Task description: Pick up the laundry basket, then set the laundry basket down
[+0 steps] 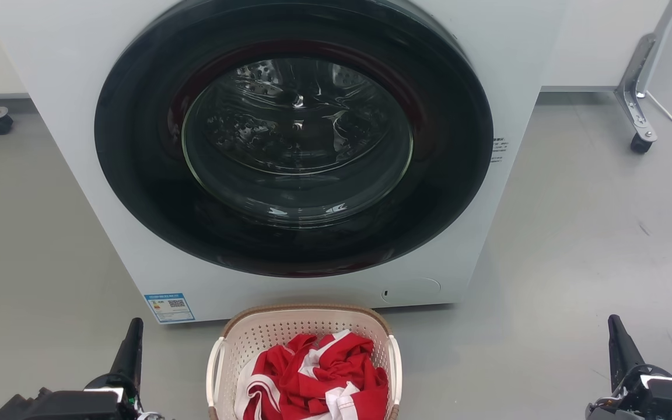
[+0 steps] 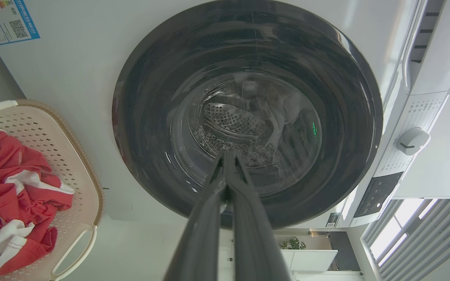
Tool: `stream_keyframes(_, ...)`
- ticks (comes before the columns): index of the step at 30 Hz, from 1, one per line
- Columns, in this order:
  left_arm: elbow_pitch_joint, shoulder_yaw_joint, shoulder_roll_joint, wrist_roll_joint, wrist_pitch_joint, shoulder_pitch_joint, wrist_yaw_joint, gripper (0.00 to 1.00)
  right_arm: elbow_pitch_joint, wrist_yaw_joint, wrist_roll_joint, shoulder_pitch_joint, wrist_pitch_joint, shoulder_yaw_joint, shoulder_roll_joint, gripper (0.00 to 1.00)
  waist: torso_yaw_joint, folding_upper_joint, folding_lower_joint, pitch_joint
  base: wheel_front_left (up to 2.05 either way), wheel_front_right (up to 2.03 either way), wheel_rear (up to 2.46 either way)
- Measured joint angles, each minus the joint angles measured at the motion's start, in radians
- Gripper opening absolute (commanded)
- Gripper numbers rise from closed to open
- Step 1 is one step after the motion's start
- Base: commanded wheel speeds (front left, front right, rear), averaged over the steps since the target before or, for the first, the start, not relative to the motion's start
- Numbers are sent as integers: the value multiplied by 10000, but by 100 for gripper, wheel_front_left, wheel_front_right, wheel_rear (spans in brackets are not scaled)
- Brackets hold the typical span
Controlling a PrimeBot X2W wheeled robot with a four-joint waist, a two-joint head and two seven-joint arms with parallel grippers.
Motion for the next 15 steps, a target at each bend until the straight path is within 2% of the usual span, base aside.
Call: stream_keyframes(15, -2, 0, 0, 0, 0, 0, 0, 0, 0, 0, 0, 0, 0, 0, 2, 0, 0, 0, 0, 1, 0, 0, 0)
